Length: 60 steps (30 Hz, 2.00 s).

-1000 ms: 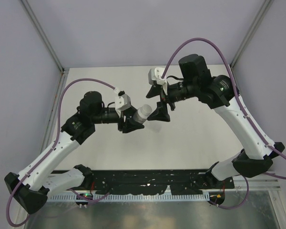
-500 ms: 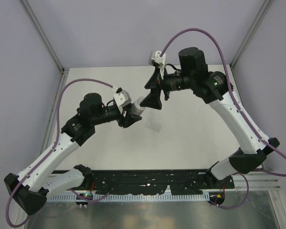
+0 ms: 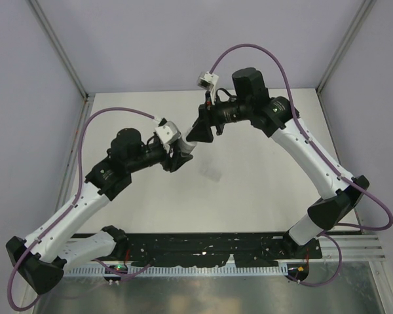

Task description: Sort the pills into containers

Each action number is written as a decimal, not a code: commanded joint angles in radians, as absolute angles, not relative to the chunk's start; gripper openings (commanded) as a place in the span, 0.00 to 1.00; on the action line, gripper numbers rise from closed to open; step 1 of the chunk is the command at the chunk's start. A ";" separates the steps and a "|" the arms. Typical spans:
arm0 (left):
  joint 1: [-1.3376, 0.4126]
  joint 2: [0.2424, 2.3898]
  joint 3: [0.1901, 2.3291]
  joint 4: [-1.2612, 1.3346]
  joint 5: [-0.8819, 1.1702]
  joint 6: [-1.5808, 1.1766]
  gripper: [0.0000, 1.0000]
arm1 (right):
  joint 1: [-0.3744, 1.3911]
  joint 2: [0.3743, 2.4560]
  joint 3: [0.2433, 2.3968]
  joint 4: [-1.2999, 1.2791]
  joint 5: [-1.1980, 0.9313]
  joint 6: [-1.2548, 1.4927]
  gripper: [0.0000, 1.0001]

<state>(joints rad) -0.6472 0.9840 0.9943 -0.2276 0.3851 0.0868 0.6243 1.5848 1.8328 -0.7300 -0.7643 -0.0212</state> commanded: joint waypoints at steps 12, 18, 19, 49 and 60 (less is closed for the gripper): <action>-0.650 0.968 0.953 -0.130 0.471 0.135 0.00 | 0.614 1.539 1.856 -0.777 -0.909 -0.204 0.27; -0.650 0.953 0.922 -0.140 0.774 0.163 0.00 | 0.614 1.491 1.908 -0.975 -0.979 -0.546 0.24; -0.650 0.953 0.920 -0.138 0.828 0.155 0.00 | 0.614 1.485 1.913 -1.023 -0.979 -0.607 0.24; -0.607 0.911 0.885 -0.173 0.634 0.219 0.00 | 0.474 1.304 1.353 -0.761 -0.532 -0.476 0.32; -0.606 0.882 0.864 -0.166 0.624 0.210 0.00 | 0.275 1.414 1.094 -0.577 -0.417 -0.479 0.32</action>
